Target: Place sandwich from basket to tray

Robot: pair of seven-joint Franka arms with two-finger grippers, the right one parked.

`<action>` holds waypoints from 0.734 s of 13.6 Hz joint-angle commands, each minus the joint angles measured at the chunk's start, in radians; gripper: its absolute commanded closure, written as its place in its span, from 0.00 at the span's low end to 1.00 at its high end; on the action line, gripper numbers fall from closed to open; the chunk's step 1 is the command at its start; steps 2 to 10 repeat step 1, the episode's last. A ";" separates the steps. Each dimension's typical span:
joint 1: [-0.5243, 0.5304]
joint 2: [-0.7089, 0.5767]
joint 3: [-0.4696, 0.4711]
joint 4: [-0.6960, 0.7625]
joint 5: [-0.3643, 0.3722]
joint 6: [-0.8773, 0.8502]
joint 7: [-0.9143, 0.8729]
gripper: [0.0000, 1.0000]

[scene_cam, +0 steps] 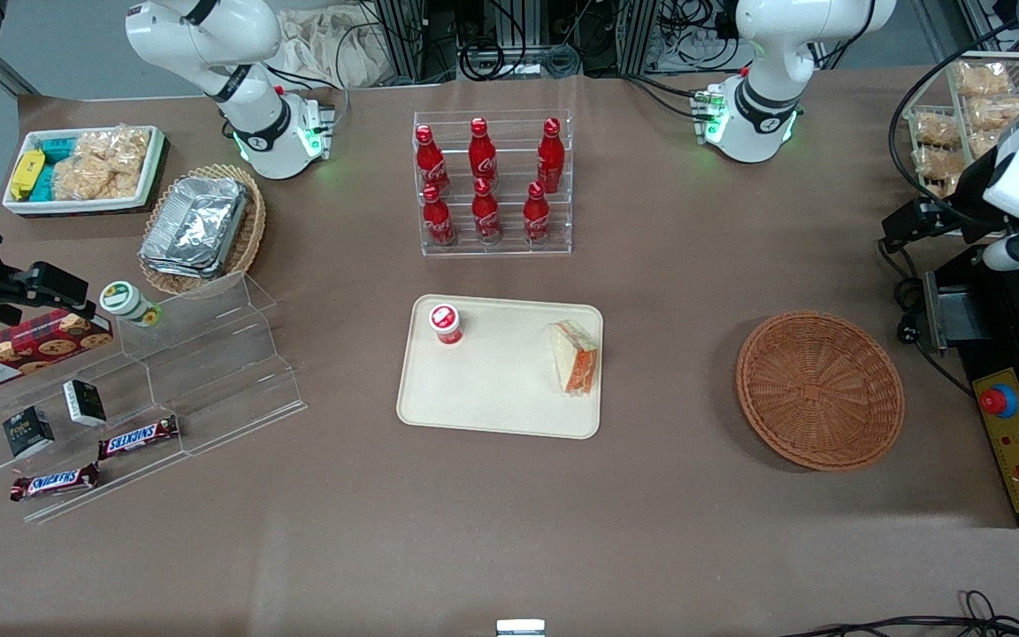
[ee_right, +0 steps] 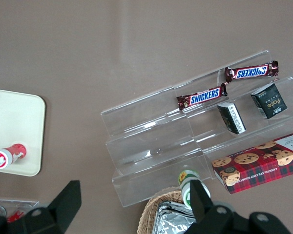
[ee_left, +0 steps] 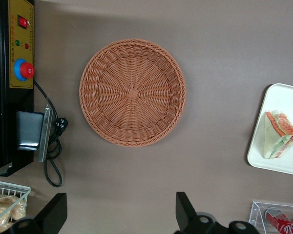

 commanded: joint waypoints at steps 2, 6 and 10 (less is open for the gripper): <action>0.008 0.016 -0.012 0.033 -0.002 -0.027 -0.040 0.00; 0.008 0.016 -0.012 0.033 -0.002 -0.027 -0.040 0.00; 0.008 0.016 -0.012 0.033 -0.002 -0.027 -0.040 0.00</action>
